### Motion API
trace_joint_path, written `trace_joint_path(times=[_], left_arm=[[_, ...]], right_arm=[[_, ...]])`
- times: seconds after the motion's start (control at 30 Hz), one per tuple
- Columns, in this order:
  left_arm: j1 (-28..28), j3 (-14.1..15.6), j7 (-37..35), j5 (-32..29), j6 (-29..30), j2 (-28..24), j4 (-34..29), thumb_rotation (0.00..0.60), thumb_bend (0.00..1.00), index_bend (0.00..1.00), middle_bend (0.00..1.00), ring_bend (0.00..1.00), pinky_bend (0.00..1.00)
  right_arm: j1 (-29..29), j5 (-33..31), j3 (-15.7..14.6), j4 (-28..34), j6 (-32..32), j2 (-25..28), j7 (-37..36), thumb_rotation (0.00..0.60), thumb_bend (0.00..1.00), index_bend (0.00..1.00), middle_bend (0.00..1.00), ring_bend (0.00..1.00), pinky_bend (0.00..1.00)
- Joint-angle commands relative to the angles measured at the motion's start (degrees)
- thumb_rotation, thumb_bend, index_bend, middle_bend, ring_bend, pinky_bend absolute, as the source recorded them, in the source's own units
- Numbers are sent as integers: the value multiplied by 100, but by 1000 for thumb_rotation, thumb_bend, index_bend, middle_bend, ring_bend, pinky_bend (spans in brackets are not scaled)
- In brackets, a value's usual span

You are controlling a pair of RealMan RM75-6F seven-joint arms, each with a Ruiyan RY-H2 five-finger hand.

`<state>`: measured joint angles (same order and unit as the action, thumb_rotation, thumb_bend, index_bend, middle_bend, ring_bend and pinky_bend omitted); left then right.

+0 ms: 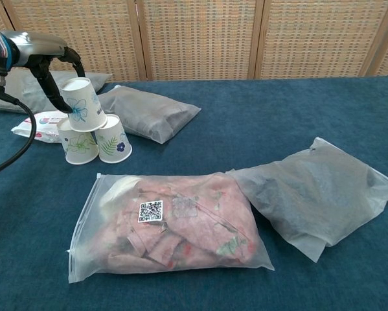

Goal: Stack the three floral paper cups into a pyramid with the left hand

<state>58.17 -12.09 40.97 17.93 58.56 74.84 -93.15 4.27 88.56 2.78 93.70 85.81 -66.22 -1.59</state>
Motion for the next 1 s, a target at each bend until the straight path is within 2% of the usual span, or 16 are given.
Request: trace_joint_path(times=[0.03, 0.2, 0.3, 0.43, 0.5, 0.57, 0.67, 0.77, 0.87, 0.97, 1.0], left_arm=[[-17, 23, -4, 2, 20, -36, -28, 600, 189, 224, 0, 0, 0], [-71, 5, -96, 19, 23, -185, -172, 600, 188, 180, 0, 0, 0], [-204, -99, -381, 278, 77, -439, -492, 600, 188, 172, 0, 0, 0], [-491, -198, -783, 759, 198, -1014, -1228, 600, 188, 97, 0, 0, 0], [-722, -171, -950, 1144, 352, -1429, -1763, 600, 189, 66, 0, 0, 0], [-944, -103, -1102, 1556, 552, -1622, -2071, 600, 188, 48, 0, 0, 0], [-1538, 206, -1456, 2640, 1129, -1787, -2553, 600, 189, 44, 0, 0, 0], [-2182, 695, -1773, 3898, 1751, -1628, -2578, 600, 188, 44, 0, 0, 0], [-2751, 1160, -1974, 4910, 2355, -1270, -2284, 600, 188, 44, 0, 0, 0], [-3478, 1757, -2073, 5899, 3099, -625, -1642, 600, 189, 44, 0, 0, 0], [-3642, 1855, -2022, 6096, 3278, -426, -1429, 600, 189, 44, 0, 0, 0]], right_arm=[[-5, 3, 1, -1, 11, 1, -11, 600, 93, 0, 0, 0, 0], [-4, 32, -7, 2, 20, -5, 0, 600, 93, 0, 0, 0, 0], [-6, 22, -2, -1, 23, -4, -4, 600, 93, 0, 0, 0, 0], [-1, 44, -9, 0, 21, -11, 23, 600, 93, 0, 0, 0, 0], [2, 58, -15, 10, 21, -19, 47, 600, 93, 0, 0, 0, 0], [3, 75, -21, 20, 25, -23, 63, 600, 93, 0, 0, 0, 0], [0, 110, -35, 32, 39, -31, 104, 600, 93, 0, 0, 0, 0], [1, 142, -52, 39, 39, -40, 133, 600, 93, 0, 0, 0, 0], [7, 139, -51, 31, 31, -57, 173, 600, 93, 0, 0, 0, 0], [3, 148, -50, 27, 47, -73, 225, 600, 93, 0, 0, 0, 0], [3, 149, -52, 24, 48, -79, 238, 600, 93, 0, 0, 0, 0]])
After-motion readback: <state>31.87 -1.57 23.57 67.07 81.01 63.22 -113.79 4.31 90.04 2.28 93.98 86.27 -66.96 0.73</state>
